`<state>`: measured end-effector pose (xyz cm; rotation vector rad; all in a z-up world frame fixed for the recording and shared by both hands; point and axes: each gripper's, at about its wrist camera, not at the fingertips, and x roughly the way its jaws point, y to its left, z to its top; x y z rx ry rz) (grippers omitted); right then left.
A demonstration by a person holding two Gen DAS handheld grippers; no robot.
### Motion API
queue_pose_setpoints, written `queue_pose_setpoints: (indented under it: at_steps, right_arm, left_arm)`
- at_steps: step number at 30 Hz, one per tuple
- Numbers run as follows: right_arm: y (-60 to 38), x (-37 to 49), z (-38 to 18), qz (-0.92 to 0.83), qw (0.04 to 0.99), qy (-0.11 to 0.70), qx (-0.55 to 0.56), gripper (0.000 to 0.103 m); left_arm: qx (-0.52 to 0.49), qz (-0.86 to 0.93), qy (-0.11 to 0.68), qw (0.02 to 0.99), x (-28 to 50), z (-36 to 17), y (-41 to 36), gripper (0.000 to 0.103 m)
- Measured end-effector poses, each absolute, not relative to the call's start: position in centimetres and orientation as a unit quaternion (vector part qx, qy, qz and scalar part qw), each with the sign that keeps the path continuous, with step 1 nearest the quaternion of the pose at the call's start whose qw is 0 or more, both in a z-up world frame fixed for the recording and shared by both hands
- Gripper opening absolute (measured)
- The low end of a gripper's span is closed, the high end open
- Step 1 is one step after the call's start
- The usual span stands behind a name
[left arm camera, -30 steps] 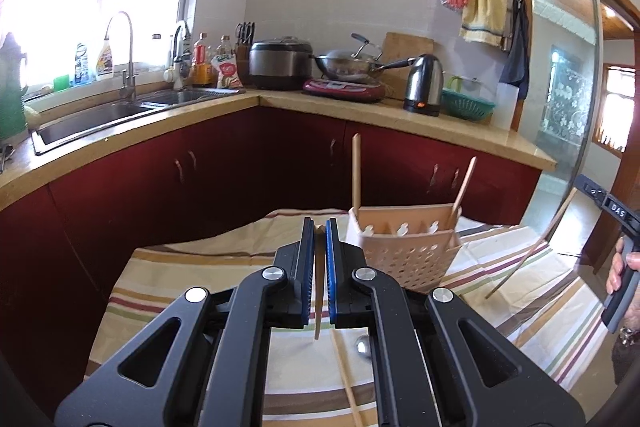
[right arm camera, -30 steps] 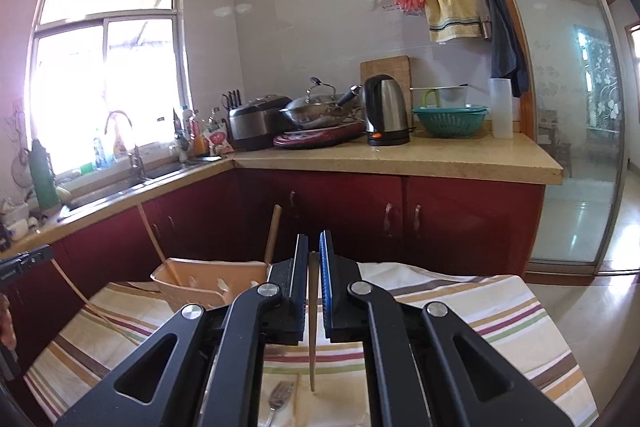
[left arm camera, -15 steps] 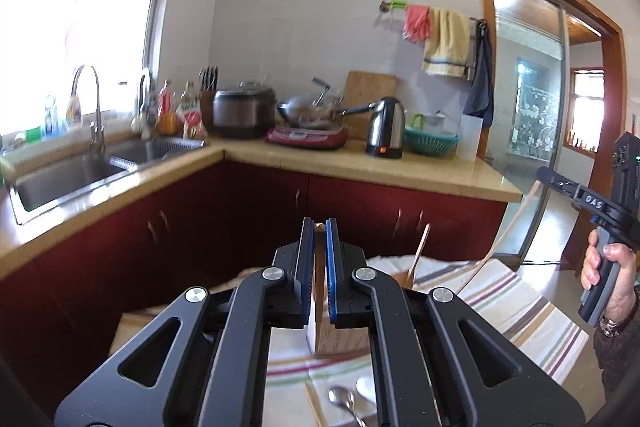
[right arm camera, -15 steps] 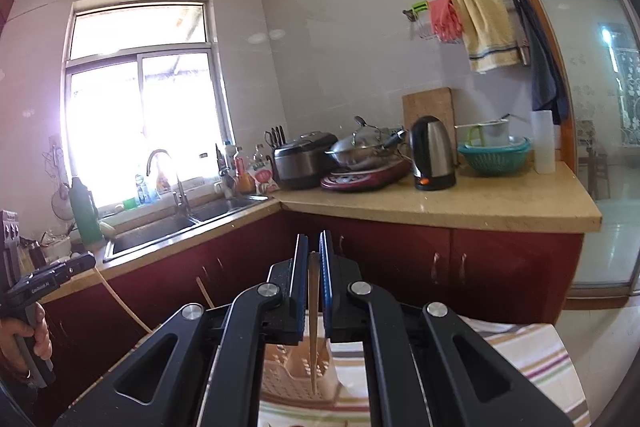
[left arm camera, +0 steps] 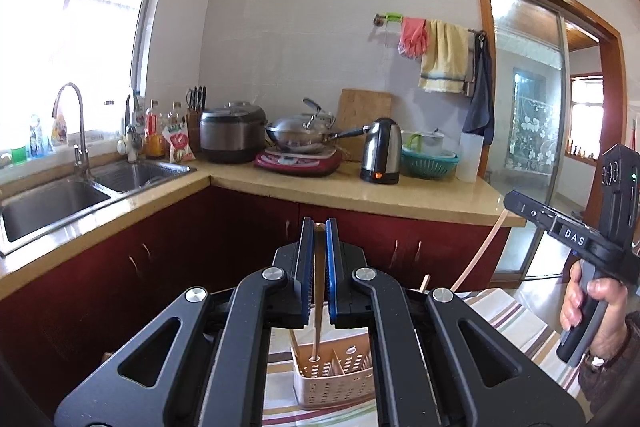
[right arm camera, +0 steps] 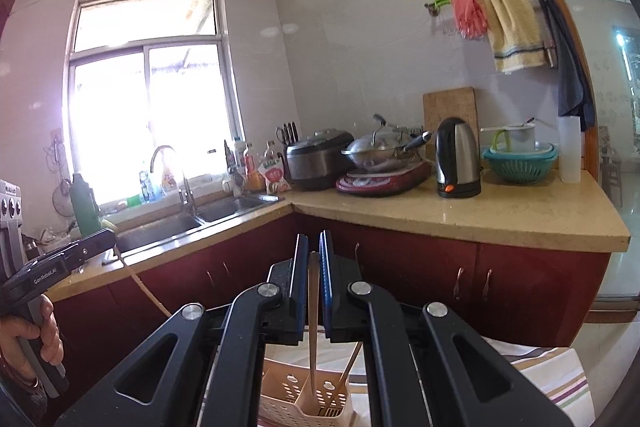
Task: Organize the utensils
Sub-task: 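Carry the left gripper's chopstick to the basket while the right gripper carries its chopstick, then lower the left gripper's chopstick into the basket and open while the right gripper does the same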
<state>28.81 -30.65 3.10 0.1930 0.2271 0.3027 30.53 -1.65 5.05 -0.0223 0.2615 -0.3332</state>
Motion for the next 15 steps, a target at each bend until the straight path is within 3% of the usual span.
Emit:
queue_pose_setpoints:
  at_steps: [15]
  right_arm:
    - [-29.0,35.1,-5.0,0.161,0.956,0.216,0.119,0.007]
  left_arm:
    - [-0.037,-0.154,0.234,0.959,38.6,-5.0,-3.1,0.006]
